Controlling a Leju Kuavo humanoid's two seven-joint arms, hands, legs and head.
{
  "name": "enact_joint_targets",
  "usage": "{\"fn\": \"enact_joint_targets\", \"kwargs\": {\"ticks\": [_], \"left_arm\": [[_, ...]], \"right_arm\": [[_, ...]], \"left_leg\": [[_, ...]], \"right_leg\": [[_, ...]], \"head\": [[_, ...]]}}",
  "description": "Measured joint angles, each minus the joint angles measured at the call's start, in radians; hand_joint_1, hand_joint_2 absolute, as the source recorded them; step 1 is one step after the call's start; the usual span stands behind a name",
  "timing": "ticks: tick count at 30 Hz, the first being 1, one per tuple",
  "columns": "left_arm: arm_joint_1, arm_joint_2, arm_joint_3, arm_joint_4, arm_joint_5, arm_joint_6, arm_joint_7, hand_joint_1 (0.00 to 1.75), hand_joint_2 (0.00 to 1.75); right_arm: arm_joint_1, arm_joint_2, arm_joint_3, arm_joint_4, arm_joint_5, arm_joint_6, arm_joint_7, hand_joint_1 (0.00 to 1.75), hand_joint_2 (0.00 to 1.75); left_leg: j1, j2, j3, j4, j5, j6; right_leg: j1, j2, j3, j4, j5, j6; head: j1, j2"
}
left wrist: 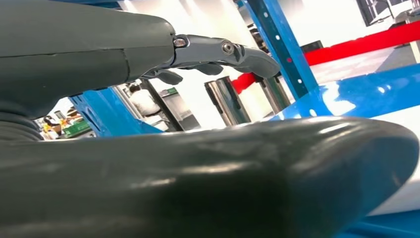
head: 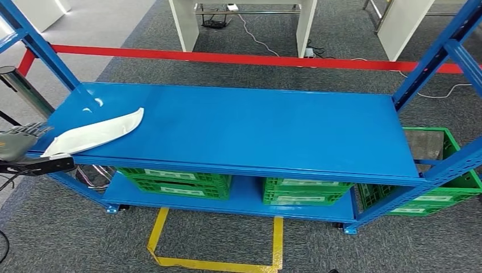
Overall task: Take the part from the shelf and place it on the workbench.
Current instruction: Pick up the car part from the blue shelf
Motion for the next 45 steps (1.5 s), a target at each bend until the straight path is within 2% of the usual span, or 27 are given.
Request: {"fn": "enact_joint_targets", "kwargs": {"ticks": [10,21,25,45], "left_arm": [[-0.055,-0.022,-0.025,0.059,0.032,-0.036,-0.027,0.0,0.0],[-0.071,-0.036,-0.043,0.094,0.035,-0.03,-0.03,0.0,0.0],[-0.071,-0.037,-0.044,0.103,0.042,-0.022,-0.032,0.0,1.75],[-0.075,-0.044,-0.062,0.184,0.044,0.01,-0.03,0.0,1.75]], "right_arm": [[-0.005,0.0,-0.005,0.0,0.01,0.001,-0.011,0.0,0.0],[-0.006,0.0,-0.005,0.0,0.014,0.0,-0.015,0.0,0.0],[-0.006,0.0,-0.006,0.0,0.017,0.0,-0.016,0.0,0.0],[-0.007,0.0,-0.02,0.0,0.035,0.001,-0.02,0.0,0.0]], "left_leg": [[-0.002,0.0,0.0,0.0,-0.001,0.001],[-0.001,0.0,0.0,0.0,-0.001,0.001],[-0.001,0.0,0.0,0.0,-0.001,0.001],[-0.001,0.0,0.0,0.0,-0.001,0.001]], "right_leg": [[-0.002,0.0,0.0,0.0,0.0,0.0],[-0.002,0.0,0.0,0.0,0.0,0.0],[-0.002,0.0,0.0,0.0,0.0,0.0],[-0.002,0.0,0.0,0.0,0.0,0.0]], "head": [[0.0,0.0],[0.0,0.0],[0.0,0.0],[0.0,0.0]]}}
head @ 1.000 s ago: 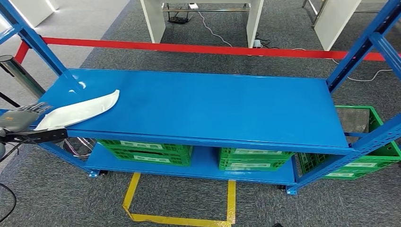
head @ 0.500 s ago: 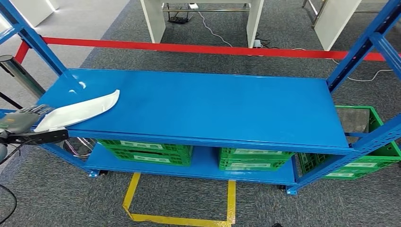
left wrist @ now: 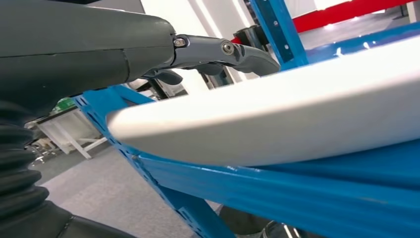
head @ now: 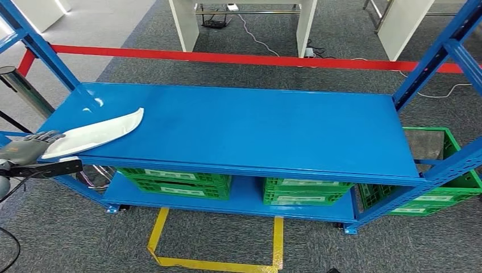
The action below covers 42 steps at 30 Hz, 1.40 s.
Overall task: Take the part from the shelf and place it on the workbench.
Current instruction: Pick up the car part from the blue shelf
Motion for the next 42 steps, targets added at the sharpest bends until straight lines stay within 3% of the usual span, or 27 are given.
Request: {"fn": "enact_joint_targets", "kwargs": {"ticks": [4,9,13,42], "left_arm": [[-0.005,0.0,-0.002,0.013,-0.002,0.0,0.001,0.0,0.0],[-0.01,0.0,-0.002,0.025,-0.002,0.001,0.002,0.0,0.0],[-0.01,0.0,-0.002,0.03,-0.002,0.007,0.006,0.0,1.75],[-0.009,0.003,-0.002,0.033,-0.001,0.013,0.011,0.0,1.75]], "right_arm": [[0.0,0.0,-0.001,0.0,0.001,0.0,-0.004,0.0,0.0],[0.0,0.0,-0.003,0.0,0.001,0.0,-0.007,0.0,0.0],[0.0,0.0,-0.007,0.0,0.002,0.0,-0.007,0.0,0.0],[0.0,0.0,-0.01,0.0,0.018,0.001,-0.008,0.0,0.0]], "left_leg": [[0.0,0.0,0.0,0.0,0.0,0.0],[0.0,0.0,0.0,0.0,0.0,0.0],[0.0,0.0,0.0,0.0,0.0,0.0],[0.0,0.0,0.0,0.0,0.0,0.0]], "right_leg": [[0.0,0.0,0.0,0.0,0.0,0.0],[0.0,0.0,0.0,0.0,0.0,0.0],[0.0,0.0,0.0,0.0,0.0,0.0],[0.0,0.0,0.0,0.0,0.0,0.0]], "head": [[0.0,0.0],[0.0,0.0],[0.0,0.0],[0.0,0.0]]}}
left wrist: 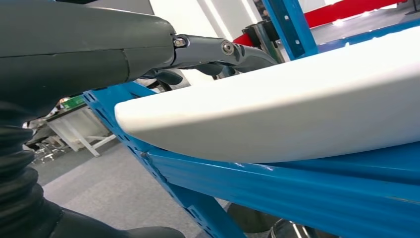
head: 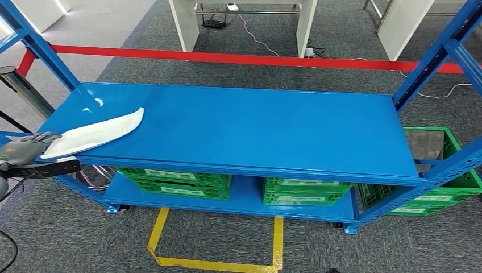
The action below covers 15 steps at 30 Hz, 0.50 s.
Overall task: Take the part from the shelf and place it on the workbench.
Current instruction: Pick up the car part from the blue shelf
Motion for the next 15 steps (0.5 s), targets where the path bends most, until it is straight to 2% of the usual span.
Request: {"fn": "enact_joint_targets", "kwargs": {"ticks": [15], "left_arm": [[-0.012,0.008,0.001,0.0,-0.002,0.006,0.004,0.0,1.75]], "right_arm": [[0.0,0.0,-0.001,0.0,0.003,0.002,0.0,0.0,0.0]], "left_leg": [[0.0,0.0,0.0,0.0,0.0,0.0]], "right_leg": [[0.0,0.0,0.0,0.0,0.0,0.0]], "head": [[0.0,0.0]]}}
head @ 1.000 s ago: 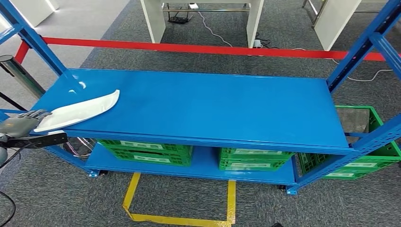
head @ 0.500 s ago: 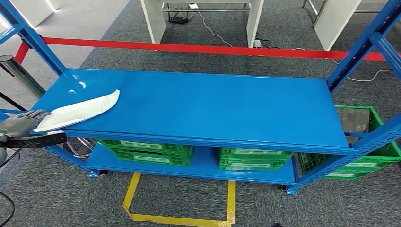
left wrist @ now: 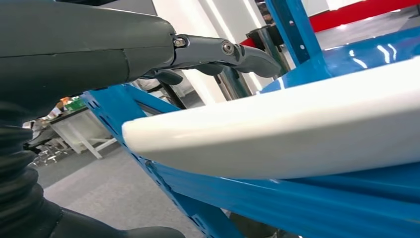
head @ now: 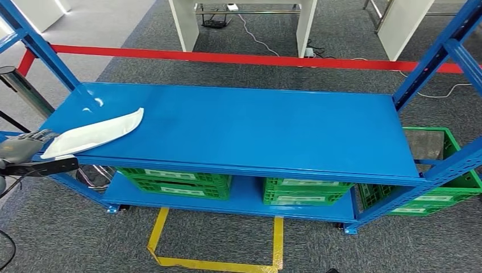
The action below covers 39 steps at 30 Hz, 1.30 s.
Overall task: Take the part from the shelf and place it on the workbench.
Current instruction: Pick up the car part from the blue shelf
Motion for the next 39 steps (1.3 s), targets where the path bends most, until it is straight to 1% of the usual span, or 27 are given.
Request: {"fn": "enact_joint_targets", "kwargs": {"ticks": [10,22,29,39], "left_arm": [[-0.018,0.0,0.005,0.0,-0.015,0.046,0.022,0.0,1.75],[-0.024,-0.004,0.01,0.007,-0.03,0.058,0.022,0.0,1.75],[-0.024,-0.017,0.01,0.015,-0.032,0.065,0.021,0.0,1.75],[-0.029,-0.056,0.01,0.043,-0.042,0.104,0.02,0.0,1.75]], "right_arm": [[-0.001,0.0,-0.007,0.0,0.011,0.0,0.0,0.0,0.0],[-0.001,0.0,-0.014,0.0,0.018,0.003,0.0,0.0,0.0],[-0.001,0.0,-0.014,0.0,0.023,0.004,0.0,0.0,0.0],[-0.001,0.001,-0.016,-0.001,0.037,0.004,-0.002,0.0,0.0]], "left_leg": [[0.0,0.0,0.0,0.0,0.0,0.0],[0.0,0.0,0.0,0.0,0.0,0.0],[0.0,0.0,0.0,0.0,0.0,0.0],[0.0,0.0,0.0,0.0,0.0,0.0]], "right_leg": [[0.0,0.0,0.0,0.0,0.0,0.0],[0.0,0.0,0.0,0.0,0.0,0.0],[0.0,0.0,0.0,0.0,0.0,0.0],[0.0,0.0,0.0,0.0,0.0,0.0]], "head": [[0.0,0.0],[0.0,0.0],[0.0,0.0],[0.0,0.0]]}}
